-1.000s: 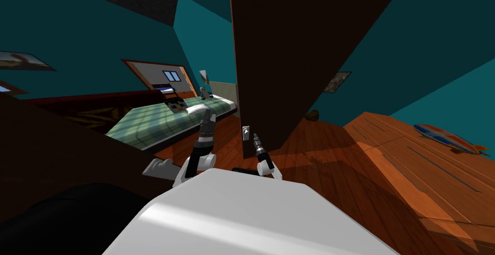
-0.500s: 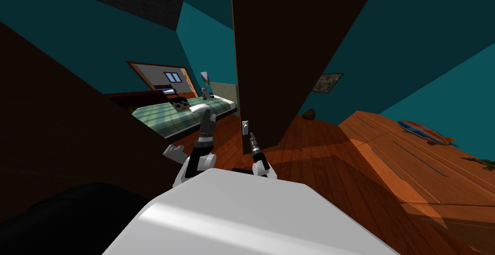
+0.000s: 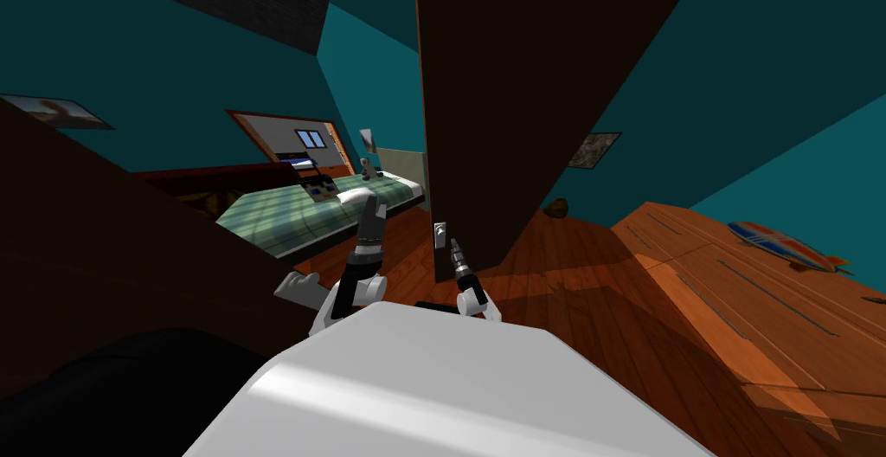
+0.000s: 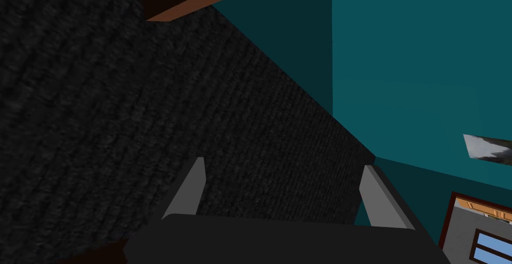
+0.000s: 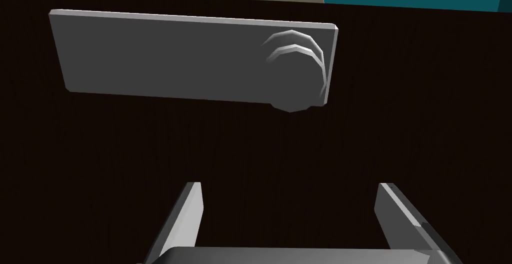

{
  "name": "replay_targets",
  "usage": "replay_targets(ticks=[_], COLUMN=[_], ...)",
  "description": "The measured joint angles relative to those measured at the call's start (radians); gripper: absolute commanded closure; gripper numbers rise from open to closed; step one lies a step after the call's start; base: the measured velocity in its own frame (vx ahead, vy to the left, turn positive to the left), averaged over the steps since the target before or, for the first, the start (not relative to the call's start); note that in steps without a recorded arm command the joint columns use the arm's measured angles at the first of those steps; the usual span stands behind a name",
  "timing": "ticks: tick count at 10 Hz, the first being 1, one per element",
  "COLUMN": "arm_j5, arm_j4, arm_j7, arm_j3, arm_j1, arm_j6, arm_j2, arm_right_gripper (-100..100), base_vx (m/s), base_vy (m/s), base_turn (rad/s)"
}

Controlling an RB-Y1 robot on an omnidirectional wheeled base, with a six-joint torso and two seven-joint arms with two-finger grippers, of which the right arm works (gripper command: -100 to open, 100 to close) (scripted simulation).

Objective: Push the door open

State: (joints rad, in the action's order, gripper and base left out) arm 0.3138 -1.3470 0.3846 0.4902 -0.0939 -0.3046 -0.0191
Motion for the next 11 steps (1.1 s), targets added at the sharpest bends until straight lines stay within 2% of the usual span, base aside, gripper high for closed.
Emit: replay_targets(ticks=[1, 3, 5, 6, 11], arm_j5=[-0.001, -0.003, -0.004, -0.004, -0.005], arm_j4=[0.006, 0.01, 0.019, 0.019, 0.021], arm_j7=[-0.001, -0.006, -0.007, -0.008, -0.007], arm_j3=[-0.004, -0.01, -0.016, -0.016, -0.013], arm_j1=[0.005, 0.012, 0.02, 0.021, 0.019], arm_j6=[-0.002, -0.004, -0.006, -0.007, -0.004], arm_j2=[0.0, 0.015, 0.052, 0.054, 0.052], arm_right_gripper=[-100, -100, -100, 100, 100], base_vx=[0.209, 0.159, 0.073, 0.0, -0.009], base_vy=[0.105, 0.133, 0.089, 0.0, -0.009], base_turn=[0.016, 0.018, 0.004, 0.0, 0.005])
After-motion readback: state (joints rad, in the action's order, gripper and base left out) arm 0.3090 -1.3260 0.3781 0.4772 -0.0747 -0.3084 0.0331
